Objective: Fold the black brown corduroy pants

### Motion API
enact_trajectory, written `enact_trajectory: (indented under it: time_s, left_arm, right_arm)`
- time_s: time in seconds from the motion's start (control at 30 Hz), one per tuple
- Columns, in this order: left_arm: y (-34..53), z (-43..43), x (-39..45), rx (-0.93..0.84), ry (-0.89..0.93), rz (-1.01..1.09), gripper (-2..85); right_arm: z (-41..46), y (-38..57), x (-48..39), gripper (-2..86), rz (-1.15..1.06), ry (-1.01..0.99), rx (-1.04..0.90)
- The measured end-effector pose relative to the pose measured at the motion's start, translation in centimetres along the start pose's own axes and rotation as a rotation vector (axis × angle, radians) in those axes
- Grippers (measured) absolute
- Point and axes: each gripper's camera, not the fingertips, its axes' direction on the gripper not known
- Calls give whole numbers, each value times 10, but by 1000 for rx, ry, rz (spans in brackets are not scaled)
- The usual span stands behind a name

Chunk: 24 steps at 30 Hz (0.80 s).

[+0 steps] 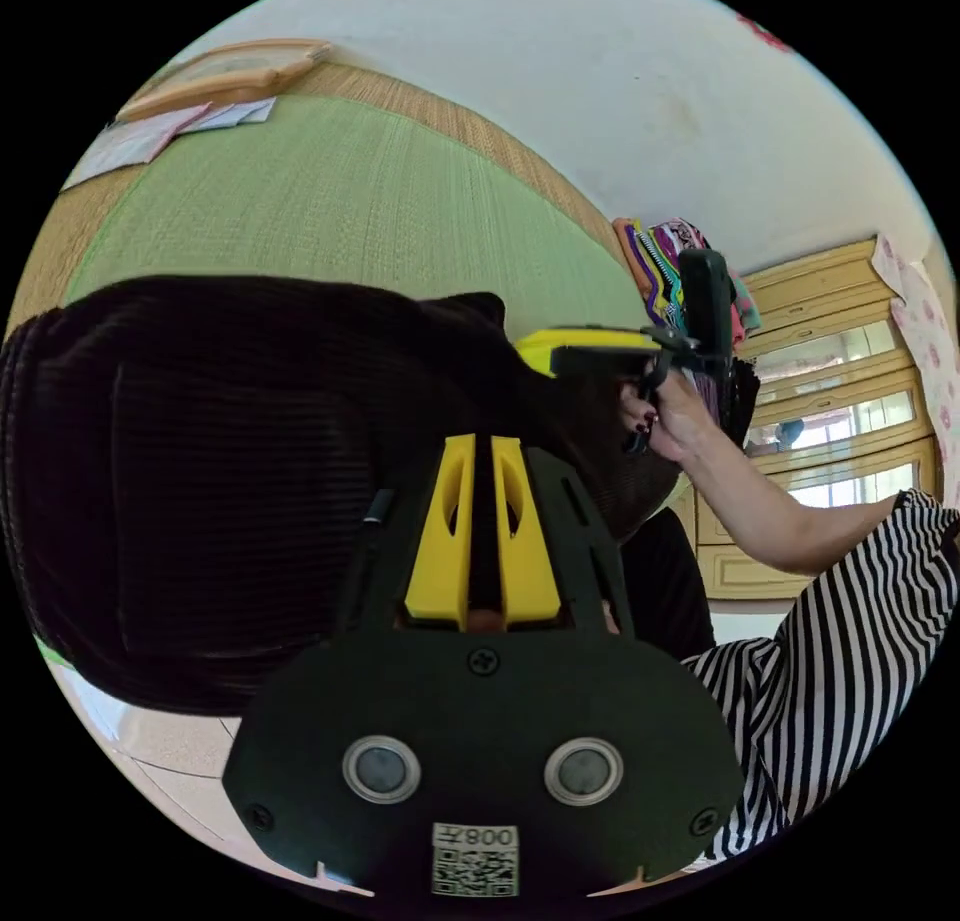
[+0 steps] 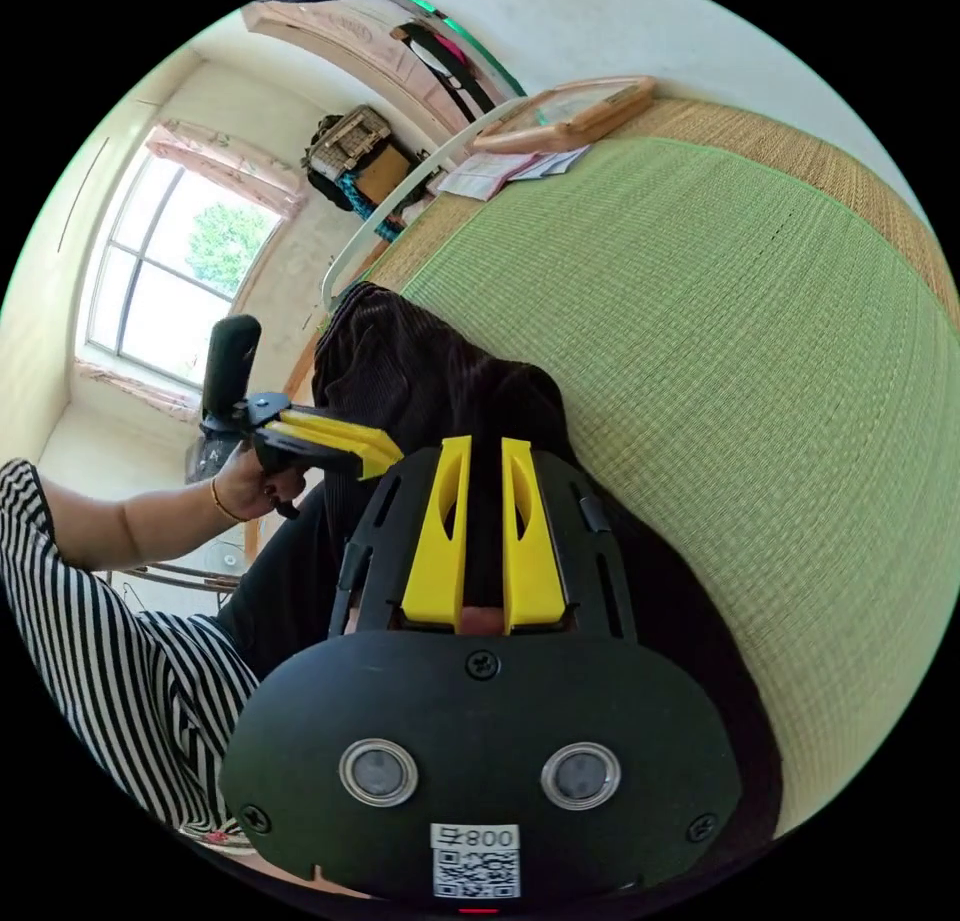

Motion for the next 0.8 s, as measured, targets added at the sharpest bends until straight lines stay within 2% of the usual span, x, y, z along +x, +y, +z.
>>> enact_trajectory:
  time_s: [0.1, 0.27, 0.47, 0.7, 0.8]
  left_arm:
    - [-17, -10, -11, -1, -19, 83, 68]
    - [-40, 3, -15, -168, -147, 262, 96]
    - [-24, 7, -25, -249, -291, 315, 85]
    - [8, -21, -43, -135, -268, 272, 44]
    - [22, -39, -49, -78, -237, 257, 38]
  right_arm:
    - [27, 2, -17, 61, -22, 64, 8]
    - [64, -8, -23, 67, -20, 101, 30]
    - [85, -22, -15, 63, -4, 63, 62]
    - [89, -31, -16, 44, -9, 21, 59]
    - [59, -32, -12, 39, 11, 32, 175]
